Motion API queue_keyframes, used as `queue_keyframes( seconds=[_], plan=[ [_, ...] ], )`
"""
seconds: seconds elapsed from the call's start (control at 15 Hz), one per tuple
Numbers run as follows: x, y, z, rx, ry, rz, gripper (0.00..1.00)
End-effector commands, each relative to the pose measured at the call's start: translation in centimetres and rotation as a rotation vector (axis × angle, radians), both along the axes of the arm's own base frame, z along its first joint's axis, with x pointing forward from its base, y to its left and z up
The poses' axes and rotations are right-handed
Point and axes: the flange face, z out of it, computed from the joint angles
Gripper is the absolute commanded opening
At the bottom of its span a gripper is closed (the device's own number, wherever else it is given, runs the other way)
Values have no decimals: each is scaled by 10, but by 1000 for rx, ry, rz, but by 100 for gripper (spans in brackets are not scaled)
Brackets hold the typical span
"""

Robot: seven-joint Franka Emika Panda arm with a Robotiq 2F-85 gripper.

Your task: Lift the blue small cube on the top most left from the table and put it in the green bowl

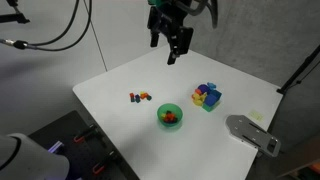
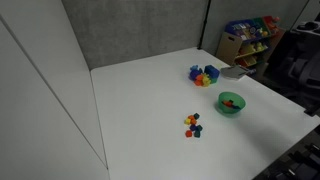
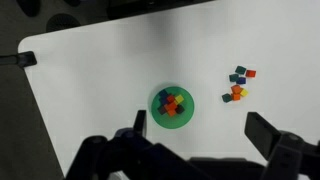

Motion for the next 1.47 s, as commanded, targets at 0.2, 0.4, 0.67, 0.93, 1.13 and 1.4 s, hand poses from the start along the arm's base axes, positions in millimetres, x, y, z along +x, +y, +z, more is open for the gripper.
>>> queue_keyframes(
  seconds=[0.2, 0.4, 0.67, 0.93, 1.13, 1.4],
  plan=[
    [0, 0, 1, 0, 0, 0, 100],
    [0, 0, 1, 0, 0, 0, 100],
    [11, 18, -4, 0, -5, 36, 100],
    [28, 52, -14, -23, -12, 93, 100],
    [41, 84, -29, -42, -36, 145, 100],
    [57, 132, -57, -55, -69, 222, 100]
  ],
)
